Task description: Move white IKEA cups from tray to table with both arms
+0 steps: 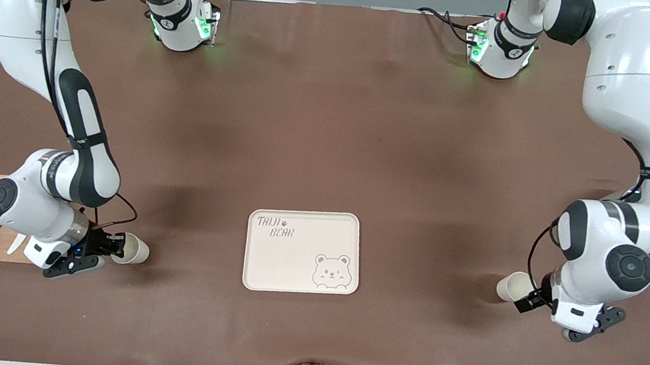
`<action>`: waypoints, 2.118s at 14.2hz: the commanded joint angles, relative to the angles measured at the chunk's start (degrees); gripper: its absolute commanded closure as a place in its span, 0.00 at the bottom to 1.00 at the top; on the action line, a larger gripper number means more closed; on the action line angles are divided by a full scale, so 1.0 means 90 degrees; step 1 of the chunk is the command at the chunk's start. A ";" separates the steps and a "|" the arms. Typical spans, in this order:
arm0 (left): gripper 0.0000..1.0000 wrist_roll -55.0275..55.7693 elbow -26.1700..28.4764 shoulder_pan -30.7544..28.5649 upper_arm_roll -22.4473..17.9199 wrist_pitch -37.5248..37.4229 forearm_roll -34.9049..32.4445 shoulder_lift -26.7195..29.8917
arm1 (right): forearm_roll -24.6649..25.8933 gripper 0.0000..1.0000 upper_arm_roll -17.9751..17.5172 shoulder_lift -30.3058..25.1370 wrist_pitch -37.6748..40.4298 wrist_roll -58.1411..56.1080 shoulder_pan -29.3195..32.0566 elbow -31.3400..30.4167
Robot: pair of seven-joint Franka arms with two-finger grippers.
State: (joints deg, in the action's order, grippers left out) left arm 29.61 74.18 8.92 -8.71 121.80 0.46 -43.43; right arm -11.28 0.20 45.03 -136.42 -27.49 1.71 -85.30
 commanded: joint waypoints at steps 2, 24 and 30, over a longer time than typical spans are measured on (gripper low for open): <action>0.00 -0.0828 0.0196 -0.0073 0.0157 -0.0816 -0.0051 0.0868 | -0.0133 0.87 -0.0041 -0.0023 -0.0048 -0.0129 0.0025 -0.0005; 0.00 -0.2889 0.0050 -0.0160 0.0226 -0.3552 0.0358 0.3448 | 0.0394 0.00 -0.0022 -0.3007 0.6739 0.2302 -0.0044 0.1717; 0.00 -0.3015 0.0254 -0.0151 0.0186 -0.3650 0.0271 0.3868 | 0.1251 0.00 0.0008 -0.4309 0.6593 0.2858 0.0044 0.0494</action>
State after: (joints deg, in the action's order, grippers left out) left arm 4.20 75.02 7.81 -7.13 90.28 2.33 -11.14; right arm -2.77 0.59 9.70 -75.06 -4.59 1.72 -75.69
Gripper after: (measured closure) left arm 0.000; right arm 0.000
